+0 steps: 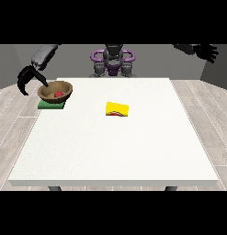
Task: Pick the cup and pour the ball into the bowl, then pick the bowl and place it on the pad
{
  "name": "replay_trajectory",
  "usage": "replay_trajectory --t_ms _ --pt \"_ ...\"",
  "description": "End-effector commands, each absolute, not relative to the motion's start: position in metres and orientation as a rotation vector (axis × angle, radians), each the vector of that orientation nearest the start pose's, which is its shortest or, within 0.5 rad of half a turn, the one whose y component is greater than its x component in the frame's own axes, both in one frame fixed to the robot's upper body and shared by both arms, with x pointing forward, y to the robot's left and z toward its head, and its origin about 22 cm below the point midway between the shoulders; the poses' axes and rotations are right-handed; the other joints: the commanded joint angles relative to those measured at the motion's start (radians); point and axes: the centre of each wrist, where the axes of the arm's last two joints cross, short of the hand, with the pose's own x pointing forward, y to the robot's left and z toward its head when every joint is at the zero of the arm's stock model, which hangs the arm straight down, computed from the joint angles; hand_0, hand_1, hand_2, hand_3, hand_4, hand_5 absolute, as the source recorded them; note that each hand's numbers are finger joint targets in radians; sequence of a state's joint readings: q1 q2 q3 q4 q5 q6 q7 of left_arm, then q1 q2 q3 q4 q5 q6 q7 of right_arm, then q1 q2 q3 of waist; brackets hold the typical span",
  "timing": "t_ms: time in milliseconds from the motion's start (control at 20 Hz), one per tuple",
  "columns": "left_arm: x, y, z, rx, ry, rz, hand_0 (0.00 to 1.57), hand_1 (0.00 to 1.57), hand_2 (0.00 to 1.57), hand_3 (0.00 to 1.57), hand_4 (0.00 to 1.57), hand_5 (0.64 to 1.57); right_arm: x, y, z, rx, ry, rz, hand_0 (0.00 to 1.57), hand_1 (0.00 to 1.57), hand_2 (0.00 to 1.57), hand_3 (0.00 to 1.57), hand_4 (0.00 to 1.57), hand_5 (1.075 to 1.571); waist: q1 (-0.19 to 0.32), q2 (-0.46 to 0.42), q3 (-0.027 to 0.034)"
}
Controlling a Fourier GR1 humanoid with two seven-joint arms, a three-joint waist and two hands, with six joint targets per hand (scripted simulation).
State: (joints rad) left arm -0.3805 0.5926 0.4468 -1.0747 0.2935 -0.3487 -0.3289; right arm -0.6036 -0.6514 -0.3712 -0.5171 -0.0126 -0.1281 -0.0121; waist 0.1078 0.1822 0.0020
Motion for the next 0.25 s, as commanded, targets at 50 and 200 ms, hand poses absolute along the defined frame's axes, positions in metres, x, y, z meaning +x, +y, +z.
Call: replay_trajectory --t_ms 50,200 --pt "0.318 0.389 0.084 0.085 -1.825 -0.081 0.00 0.00 0.00 0.00 0.90 1.559 0.334 -0.484 0.074 -0.694 -1.113 -0.197 0.00 0.00 0.00 0.00 0.00 1.356 0.029 -0.188 0.0001" --pt "0.307 0.408 0.049 0.144 -1.686 -0.028 0.00 0.00 0.00 0.00 0.90 1.559 0.375 -0.429 0.093 -0.507 -1.267 -0.091 0.00 0.00 0.00 0.00 0.48 1.434 -0.064 -0.294 -0.0037"
